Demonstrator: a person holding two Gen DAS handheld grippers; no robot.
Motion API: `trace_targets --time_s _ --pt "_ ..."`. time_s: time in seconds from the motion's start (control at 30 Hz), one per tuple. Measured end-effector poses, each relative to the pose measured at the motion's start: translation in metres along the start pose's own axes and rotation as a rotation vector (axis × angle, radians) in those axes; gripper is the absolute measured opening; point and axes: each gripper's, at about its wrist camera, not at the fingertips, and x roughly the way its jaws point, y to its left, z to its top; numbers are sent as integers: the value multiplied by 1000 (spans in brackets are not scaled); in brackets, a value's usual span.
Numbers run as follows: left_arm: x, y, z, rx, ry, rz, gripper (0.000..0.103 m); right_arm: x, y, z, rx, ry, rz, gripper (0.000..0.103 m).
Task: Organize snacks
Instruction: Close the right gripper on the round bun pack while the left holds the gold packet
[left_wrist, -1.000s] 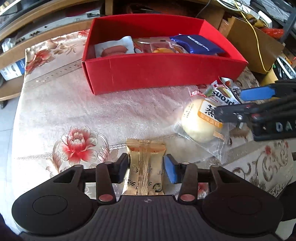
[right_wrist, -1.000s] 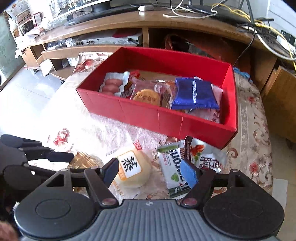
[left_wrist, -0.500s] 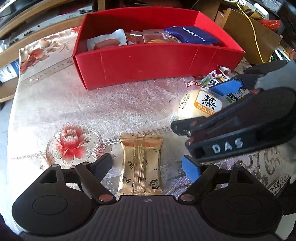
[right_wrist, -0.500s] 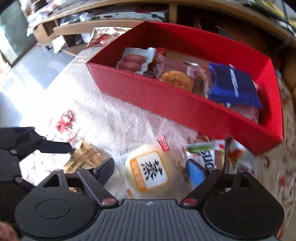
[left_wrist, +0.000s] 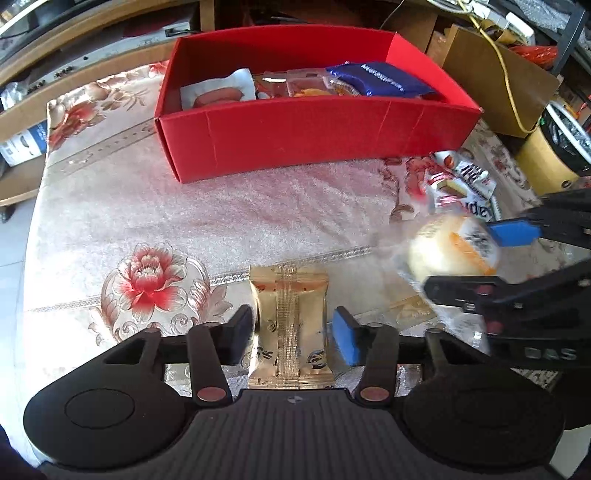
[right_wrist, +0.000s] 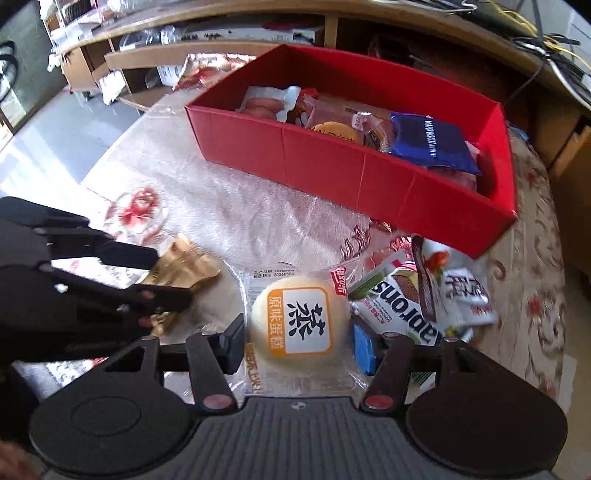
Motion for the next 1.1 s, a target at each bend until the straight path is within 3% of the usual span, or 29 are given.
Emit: trace_targets --time_s 0.1,0.2,0.23,0.3,0.37,0.7,1.1 --pt "7 -4 2 14 -3 40 74 -3 -5 -8 32 0 -14 54" --pt "14 -8 5 16 -14 67 77 -2 -11 -9 58 0 -22 54" --pt "14 -9 6 14 -17 70 76 -3 -13 -9 64 -2 -23 54" --pt "12 -10 5 16 -27 64 58 -4 -15 -10 70 -5 -24 54" --pt "9 -11 4 10 -34 65 51 -5 -17 -11 75 -6 -22 54" --pt "-8 -13 -2 -30 -77 31 47 -16 -22 -9 82 -49 -12 54" --pt "-29 -13 15 -68 -161 2 46 -28 -26 -2 93 -113 -34 54"
